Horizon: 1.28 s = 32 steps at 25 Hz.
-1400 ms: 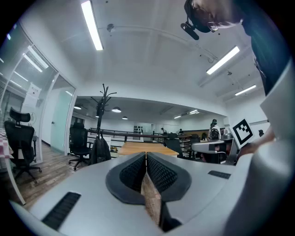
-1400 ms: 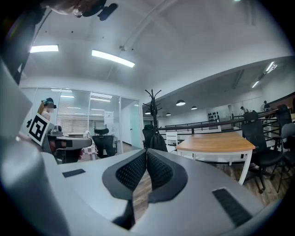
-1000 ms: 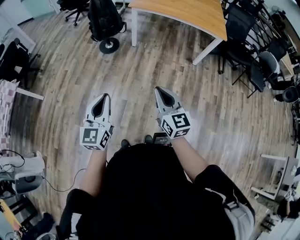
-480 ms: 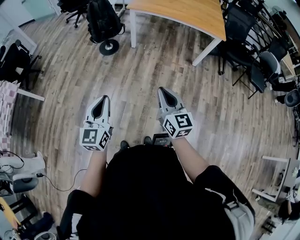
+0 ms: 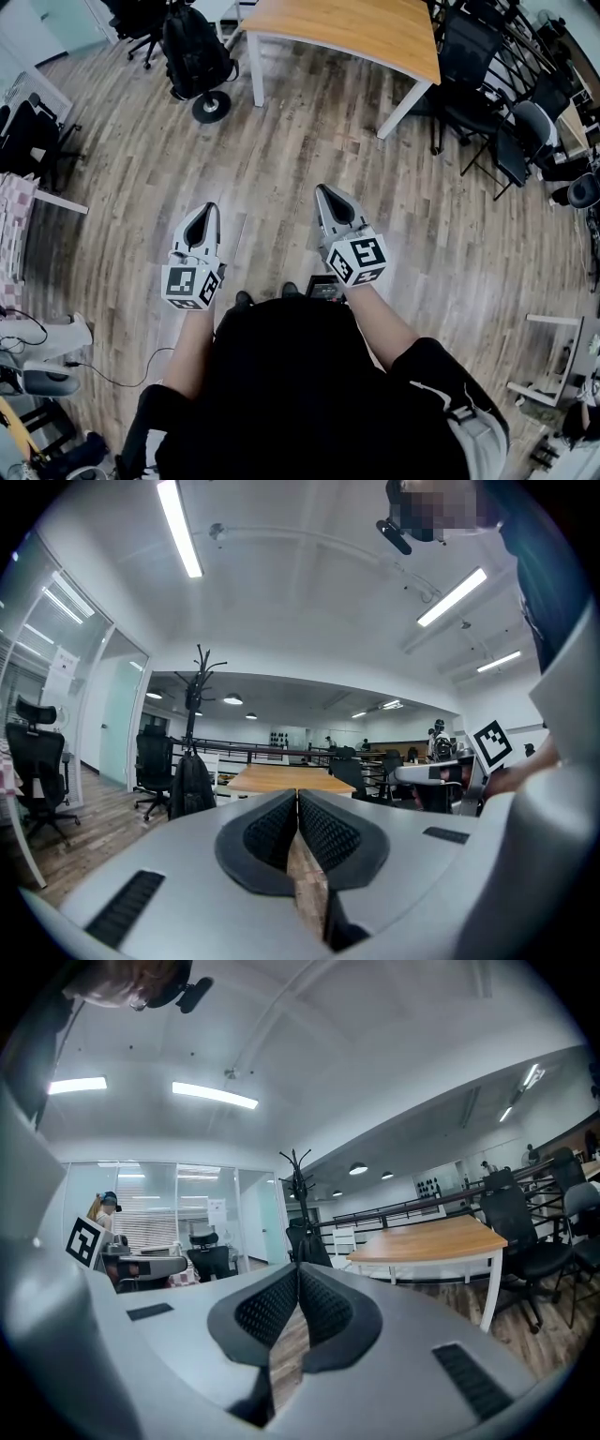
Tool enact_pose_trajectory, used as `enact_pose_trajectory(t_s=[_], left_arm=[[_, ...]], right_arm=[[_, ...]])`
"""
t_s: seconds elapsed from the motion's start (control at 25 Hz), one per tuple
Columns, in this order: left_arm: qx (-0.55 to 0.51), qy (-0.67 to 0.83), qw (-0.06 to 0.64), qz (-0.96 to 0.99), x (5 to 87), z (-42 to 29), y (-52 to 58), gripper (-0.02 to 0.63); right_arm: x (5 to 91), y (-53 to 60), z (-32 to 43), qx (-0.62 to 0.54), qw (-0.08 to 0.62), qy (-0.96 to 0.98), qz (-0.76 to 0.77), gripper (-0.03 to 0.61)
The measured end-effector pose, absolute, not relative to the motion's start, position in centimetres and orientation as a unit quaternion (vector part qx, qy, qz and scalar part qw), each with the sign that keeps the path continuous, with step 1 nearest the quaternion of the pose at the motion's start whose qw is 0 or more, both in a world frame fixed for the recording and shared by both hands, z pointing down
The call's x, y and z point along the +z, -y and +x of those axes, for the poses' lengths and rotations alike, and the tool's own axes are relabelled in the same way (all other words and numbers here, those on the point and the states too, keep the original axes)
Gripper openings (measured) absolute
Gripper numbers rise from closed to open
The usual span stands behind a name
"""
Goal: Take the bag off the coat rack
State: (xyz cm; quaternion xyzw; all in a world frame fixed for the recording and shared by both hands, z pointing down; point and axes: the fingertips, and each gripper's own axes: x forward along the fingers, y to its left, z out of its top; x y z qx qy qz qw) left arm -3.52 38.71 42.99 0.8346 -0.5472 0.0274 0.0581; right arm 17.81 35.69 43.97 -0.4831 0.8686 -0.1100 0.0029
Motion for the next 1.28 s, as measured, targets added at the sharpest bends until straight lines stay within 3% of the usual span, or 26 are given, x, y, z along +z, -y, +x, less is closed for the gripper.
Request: enact_pose_trajectory(t_s=[0.36, 0.76, 1.28], left_arm=[[0.037, 0.545, 0.062, 0.835, 43.8, -1.3, -39.6, 0.017], [0.040, 0.564, 0.076, 0.821, 45.0, -4.1, -37.8, 0.017], [0.019, 0.567, 0.107, 0.816, 48.0, -9.8, -24.7, 0.017]], right_arm=[[45.6, -35.9, 19.7, -0.121, -0.012, -0.869, -0.479, 0.034], [47.0, -33.3, 17.4, -0.135, -0.023, -0.875, -0.463, 0.034], [48.4, -20.3, 10.8, -0.134, -0.057, -0.883, -0.445, 0.034]])
